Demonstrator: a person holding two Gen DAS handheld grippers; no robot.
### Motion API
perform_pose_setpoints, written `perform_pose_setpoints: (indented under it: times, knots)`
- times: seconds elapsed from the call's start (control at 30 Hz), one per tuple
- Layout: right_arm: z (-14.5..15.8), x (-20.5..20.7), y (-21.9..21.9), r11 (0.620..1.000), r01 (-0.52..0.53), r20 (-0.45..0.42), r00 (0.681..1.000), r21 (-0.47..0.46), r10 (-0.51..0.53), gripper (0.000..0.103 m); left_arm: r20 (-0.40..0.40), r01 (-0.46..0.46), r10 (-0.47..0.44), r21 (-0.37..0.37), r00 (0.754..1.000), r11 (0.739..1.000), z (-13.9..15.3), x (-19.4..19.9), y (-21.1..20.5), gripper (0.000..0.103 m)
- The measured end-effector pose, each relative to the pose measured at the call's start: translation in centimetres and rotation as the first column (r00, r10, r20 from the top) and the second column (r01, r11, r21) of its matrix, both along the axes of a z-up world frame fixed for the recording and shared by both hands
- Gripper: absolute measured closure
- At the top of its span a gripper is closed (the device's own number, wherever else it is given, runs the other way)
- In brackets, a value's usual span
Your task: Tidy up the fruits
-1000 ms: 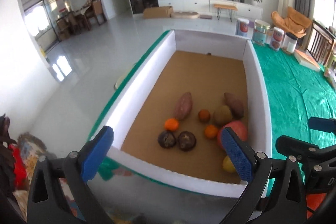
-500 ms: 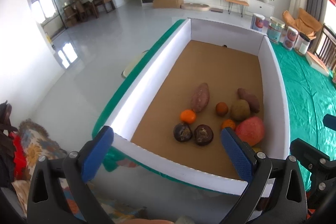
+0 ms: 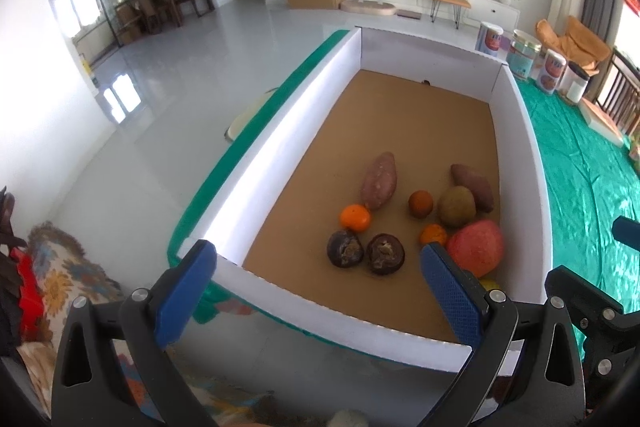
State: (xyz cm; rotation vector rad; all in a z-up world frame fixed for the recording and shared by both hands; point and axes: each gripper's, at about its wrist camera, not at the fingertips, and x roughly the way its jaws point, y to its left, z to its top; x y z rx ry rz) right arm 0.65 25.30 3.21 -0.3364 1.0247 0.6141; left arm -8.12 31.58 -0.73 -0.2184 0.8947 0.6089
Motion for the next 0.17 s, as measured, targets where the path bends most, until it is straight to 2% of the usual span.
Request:
perform_pose_setpoints:
  times: [0.1,0.17]
  knots:
    - [0.04,0.02,0.05,1.0,0.002,-0.002,1.0,0.005,-0.002,0.0,0.011,0.012,-0.012,-0.025,1.0,1.0,0.04,-0.14,0.09,0.001]
    - [0.05,-0.05,0.12,1.0,0.001,-0.003,1.0,0.009,-0.001,0.0,0.009,0.004,-0.004,-0.011,1.0,1.0,0.15,-0.16,0.08,0.001]
